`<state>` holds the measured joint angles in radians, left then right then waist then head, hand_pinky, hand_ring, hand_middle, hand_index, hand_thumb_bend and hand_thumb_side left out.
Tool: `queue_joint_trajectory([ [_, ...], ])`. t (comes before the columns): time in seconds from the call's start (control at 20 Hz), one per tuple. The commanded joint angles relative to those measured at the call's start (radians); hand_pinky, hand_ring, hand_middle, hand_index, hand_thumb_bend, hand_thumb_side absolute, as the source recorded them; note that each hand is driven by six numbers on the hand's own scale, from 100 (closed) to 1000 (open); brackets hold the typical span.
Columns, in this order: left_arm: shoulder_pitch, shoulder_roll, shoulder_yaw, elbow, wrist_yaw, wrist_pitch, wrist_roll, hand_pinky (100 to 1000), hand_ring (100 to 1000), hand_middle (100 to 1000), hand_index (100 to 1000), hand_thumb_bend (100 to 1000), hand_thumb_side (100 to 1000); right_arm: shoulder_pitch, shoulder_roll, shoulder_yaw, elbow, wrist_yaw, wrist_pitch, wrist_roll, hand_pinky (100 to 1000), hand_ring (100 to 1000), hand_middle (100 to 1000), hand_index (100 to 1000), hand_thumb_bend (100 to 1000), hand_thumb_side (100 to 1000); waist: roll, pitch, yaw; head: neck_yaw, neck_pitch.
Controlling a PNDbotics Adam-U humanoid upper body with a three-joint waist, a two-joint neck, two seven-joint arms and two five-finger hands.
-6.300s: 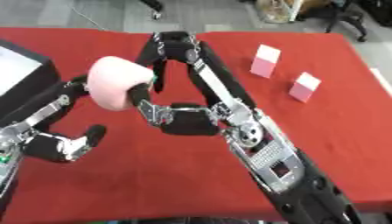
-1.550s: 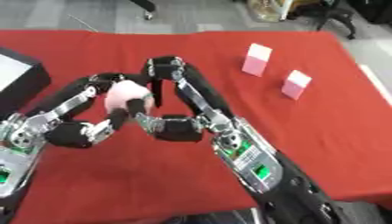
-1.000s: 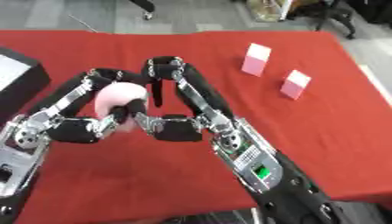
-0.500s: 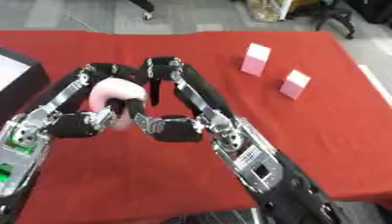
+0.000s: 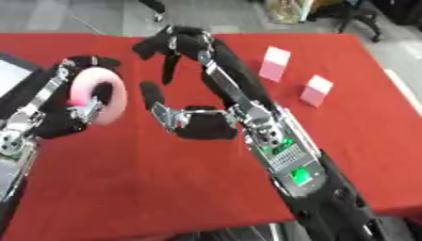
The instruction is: Pick up the objects with one hand, pass them to the other hand, and then place them into the box on the other side of the table.
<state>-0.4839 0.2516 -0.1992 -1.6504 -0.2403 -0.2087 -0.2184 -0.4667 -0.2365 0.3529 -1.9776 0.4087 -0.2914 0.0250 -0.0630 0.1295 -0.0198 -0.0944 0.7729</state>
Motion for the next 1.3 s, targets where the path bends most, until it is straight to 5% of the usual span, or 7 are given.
queue_joint_trajectory([
  [0.05,0.001,0.037,0.044,-0.028,-0.009,0.011,0.046,749,852,605,274,100,549,-0.003,-0.012,-0.040,-0.022,0.017,-0.010,-0.025,733,465,639,783,100,303,0.007,-0.023,-0.001,0.012,-0.003],
  [0.25,0.029,0.074,0.087,-0.057,-0.022,0.022,0.093,749,845,607,275,100,550,0.018,-0.009,-0.057,-0.022,0.031,0.000,-0.054,731,464,636,784,100,315,0.013,-0.027,0.002,0.038,-0.003],
  [0.4,0.056,0.129,0.125,-0.098,-0.041,0.023,0.143,752,829,610,279,100,548,0.039,-0.009,-0.059,-0.022,0.041,0.014,-0.062,729,459,632,770,100,329,0.024,-0.033,0.006,0.145,-0.003],
  [0.5,0.083,0.187,0.154,-0.127,-0.086,0.018,0.181,755,818,615,283,100,455,0.052,-0.012,-0.053,-0.022,0.047,0.024,-0.056,727,455,629,768,100,331,0.037,-0.037,0.009,0.268,-0.003],
  [0.65,0.128,0.296,0.191,-0.166,-0.148,0.006,0.229,763,786,622,293,100,126,0.068,-0.013,-0.037,-0.022,0.049,0.034,-0.042,726,450,627,767,100,339,0.053,-0.043,0.011,0.378,-0.003],
  [0.8,0.173,0.419,0.219,-0.166,-0.253,0.001,0.263,768,757,624,316,100,100,0.077,-0.014,-0.017,-0.022,0.046,0.036,-0.019,726,447,627,767,100,343,0.064,-0.047,0.009,0.440,-0.003],
  [1.3,0.163,0.630,0.211,0.221,-0.663,0.037,0.341,773,658,613,341,616,100,0.090,-0.016,0.011,-0.021,0.030,0.035,0.024,725,439,626,766,100,355,0.072,-0.053,-0.008,0.484,-0.003],
])
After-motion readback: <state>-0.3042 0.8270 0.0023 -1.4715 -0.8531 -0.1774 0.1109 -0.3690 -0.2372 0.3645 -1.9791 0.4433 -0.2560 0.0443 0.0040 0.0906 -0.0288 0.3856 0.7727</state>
